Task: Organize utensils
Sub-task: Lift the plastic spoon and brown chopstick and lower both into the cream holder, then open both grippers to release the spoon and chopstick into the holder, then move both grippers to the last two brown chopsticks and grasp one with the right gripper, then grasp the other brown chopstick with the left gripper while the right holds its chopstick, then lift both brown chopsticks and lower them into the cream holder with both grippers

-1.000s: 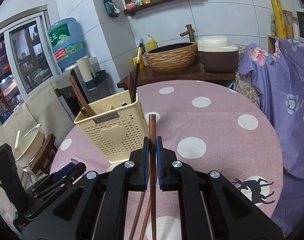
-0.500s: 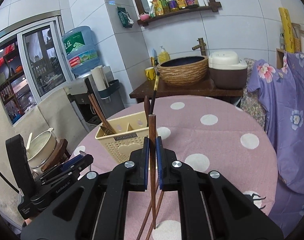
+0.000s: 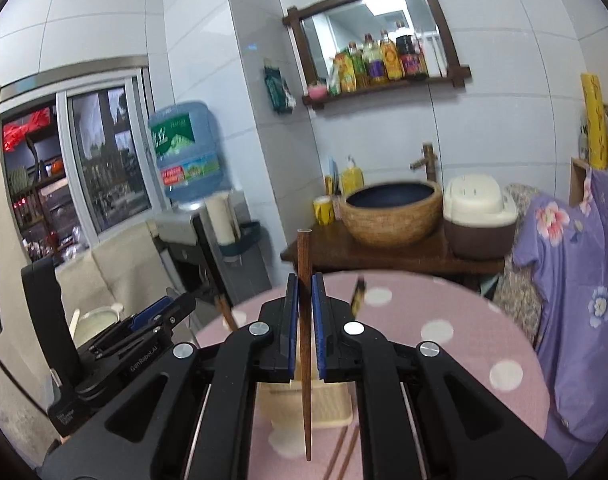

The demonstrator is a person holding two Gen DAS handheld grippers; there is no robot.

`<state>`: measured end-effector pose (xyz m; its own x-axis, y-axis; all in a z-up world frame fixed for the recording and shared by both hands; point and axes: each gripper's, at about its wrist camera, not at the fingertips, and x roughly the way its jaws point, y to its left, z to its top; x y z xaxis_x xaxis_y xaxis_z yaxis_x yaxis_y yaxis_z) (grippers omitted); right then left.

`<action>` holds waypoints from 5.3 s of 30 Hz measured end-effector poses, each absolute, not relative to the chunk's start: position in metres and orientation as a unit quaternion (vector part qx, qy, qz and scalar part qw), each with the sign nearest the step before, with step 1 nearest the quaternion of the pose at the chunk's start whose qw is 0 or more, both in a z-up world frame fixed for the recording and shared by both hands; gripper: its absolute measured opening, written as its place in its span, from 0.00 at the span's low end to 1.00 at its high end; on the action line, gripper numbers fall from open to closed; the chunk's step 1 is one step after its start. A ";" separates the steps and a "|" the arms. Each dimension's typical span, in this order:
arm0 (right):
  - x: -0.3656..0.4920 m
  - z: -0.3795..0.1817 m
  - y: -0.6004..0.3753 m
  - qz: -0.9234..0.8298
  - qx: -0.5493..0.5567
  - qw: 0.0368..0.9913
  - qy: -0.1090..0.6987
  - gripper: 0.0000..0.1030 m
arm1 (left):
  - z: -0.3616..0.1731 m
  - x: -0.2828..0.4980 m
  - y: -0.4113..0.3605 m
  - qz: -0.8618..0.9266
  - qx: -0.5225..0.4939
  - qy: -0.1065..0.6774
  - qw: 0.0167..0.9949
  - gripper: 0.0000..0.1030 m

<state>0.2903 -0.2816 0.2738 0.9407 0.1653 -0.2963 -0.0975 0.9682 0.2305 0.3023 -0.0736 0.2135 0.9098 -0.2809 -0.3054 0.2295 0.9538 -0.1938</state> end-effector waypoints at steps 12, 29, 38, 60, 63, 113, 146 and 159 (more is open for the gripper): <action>0.355 0.271 -0.264 0.035 0.084 0.989 0.116 0.08 | 0.204 0.349 -0.109 -0.083 -0.045 0.125 0.988 0.35; 0.363 0.183 -0.263 0.031 0.090 0.978 0.185 0.08 | 0.129 0.343 -0.120 -0.097 0.006 0.189 0.977 0.35; 0.352 0.179 -0.266 0.039 0.087 0.980 0.174 0.17 | 0.122 0.332 -0.101 -0.106 -0.023 0.199 0.974 0.58; 0.284 0.074 -0.266 0.004 0.062 0.950 0.305 0.54 | 0.041 0.254 -0.058 -0.131 -0.072 0.326 0.934 0.94; 0.287 0.046 -0.275 -0.009 0.074 0.935 0.348 0.54 | 0.026 0.251 -0.052 -0.109 -0.067 0.345 0.930 0.94; 0.301 -0.004 -0.321 -0.054 0.108 0.894 0.430 0.09 | -0.004 0.265 -0.148 -0.216 0.039 0.434 0.874 0.57; 0.288 -0.002 -0.331 -0.046 0.142 0.900 0.409 0.08 | -0.005 0.326 -0.192 -0.179 0.040 0.434 0.882 0.08; 0.268 0.057 -0.323 0.032 0.172 0.920 0.351 0.08 | 0.073 0.288 -0.133 -0.210 -0.041 0.351 0.912 0.08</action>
